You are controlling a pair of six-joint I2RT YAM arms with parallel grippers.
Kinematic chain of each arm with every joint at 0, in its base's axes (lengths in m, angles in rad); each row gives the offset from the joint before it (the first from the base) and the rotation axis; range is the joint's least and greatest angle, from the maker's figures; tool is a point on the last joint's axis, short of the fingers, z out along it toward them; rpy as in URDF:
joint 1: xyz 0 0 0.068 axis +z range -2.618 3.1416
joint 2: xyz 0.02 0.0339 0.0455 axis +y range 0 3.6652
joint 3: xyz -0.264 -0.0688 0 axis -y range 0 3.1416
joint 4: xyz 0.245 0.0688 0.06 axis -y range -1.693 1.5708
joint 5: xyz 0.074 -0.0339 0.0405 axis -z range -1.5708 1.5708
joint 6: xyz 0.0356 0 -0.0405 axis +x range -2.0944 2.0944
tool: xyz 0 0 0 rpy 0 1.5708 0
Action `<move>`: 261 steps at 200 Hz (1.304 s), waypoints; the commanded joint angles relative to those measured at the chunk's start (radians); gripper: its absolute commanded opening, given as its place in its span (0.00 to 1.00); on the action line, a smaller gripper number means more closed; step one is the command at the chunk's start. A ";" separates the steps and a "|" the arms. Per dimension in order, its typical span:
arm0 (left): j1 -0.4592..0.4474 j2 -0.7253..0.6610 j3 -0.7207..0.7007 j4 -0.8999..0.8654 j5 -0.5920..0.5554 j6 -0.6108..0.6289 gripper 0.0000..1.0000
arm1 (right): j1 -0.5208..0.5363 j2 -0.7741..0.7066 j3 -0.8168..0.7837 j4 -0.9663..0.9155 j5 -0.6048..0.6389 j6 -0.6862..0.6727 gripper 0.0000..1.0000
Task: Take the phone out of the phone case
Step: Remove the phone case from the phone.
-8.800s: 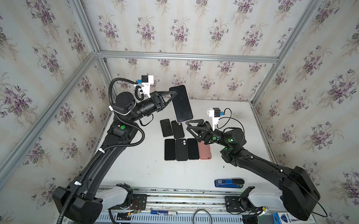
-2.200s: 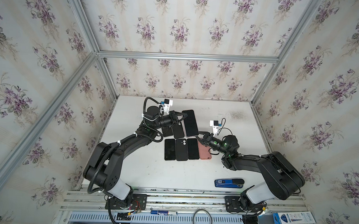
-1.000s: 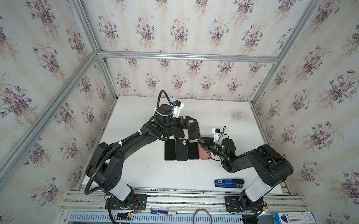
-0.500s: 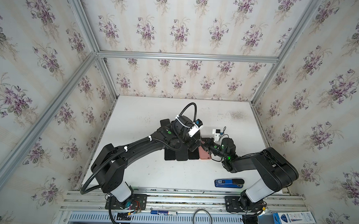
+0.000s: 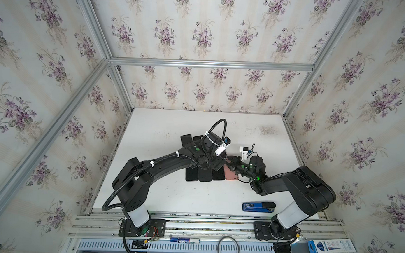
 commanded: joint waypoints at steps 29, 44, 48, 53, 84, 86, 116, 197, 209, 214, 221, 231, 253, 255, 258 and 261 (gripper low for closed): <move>-0.002 0.039 0.039 0.020 -0.106 0.003 0.79 | 0.000 0.039 0.001 0.168 -0.017 0.038 0.00; -0.002 0.049 0.045 0.024 -0.112 0.004 0.76 | 0.001 0.044 -0.001 0.181 -0.017 0.047 0.00; -0.003 0.052 0.046 0.024 -0.113 0.003 0.75 | 0.002 0.045 -0.001 0.183 -0.017 0.049 0.00; -0.003 0.053 0.045 0.023 -0.112 0.003 0.75 | 0.001 0.045 -0.001 0.186 -0.018 0.049 0.00; -0.003 0.054 0.034 0.040 -0.104 -0.001 0.74 | 0.000 0.044 0.001 0.181 -0.020 0.050 0.00; -0.003 0.056 0.033 0.042 -0.107 -0.001 0.75 | 0.001 0.044 0.001 0.181 -0.020 0.049 0.00; -0.012 0.060 0.035 0.049 -0.127 0.010 0.75 | 0.002 0.048 0.002 0.189 -0.025 0.055 0.00; -0.053 0.050 0.001 0.126 -0.294 0.059 0.56 | 0.001 0.040 0.006 0.204 -0.033 0.079 0.00; -0.054 0.050 0.000 0.134 -0.298 0.068 0.51 | 0.002 0.038 0.006 0.204 -0.034 0.081 0.00; -0.054 0.051 0.001 0.135 -0.293 0.071 0.50 | 0.003 0.037 0.006 0.205 -0.034 0.082 0.00; -0.054 0.053 0.002 0.135 -0.284 0.075 0.46 | 0.002 0.037 0.006 0.204 -0.034 0.083 0.00; -0.056 0.055 0.001 0.141 -0.274 0.080 0.42 | 0.003 0.034 0.006 0.206 -0.034 0.084 0.00; -0.059 0.053 -0.001 0.147 -0.258 0.084 0.34 | 0.003 0.028 0.006 0.199 -0.035 0.084 0.00; -0.059 0.053 -0.001 0.148 -0.256 0.084 0.33 | 0.002 0.028 0.006 0.198 -0.036 0.084 0.00; -0.059 0.052 -0.002 0.150 -0.252 0.085 0.32 | 0.003 0.026 0.006 0.197 -0.036 0.084 0.00; -0.059 0.051 -0.002 0.152 -0.248 0.086 0.31 | 0.002 0.025 0.007 0.196 -0.036 0.082 0.00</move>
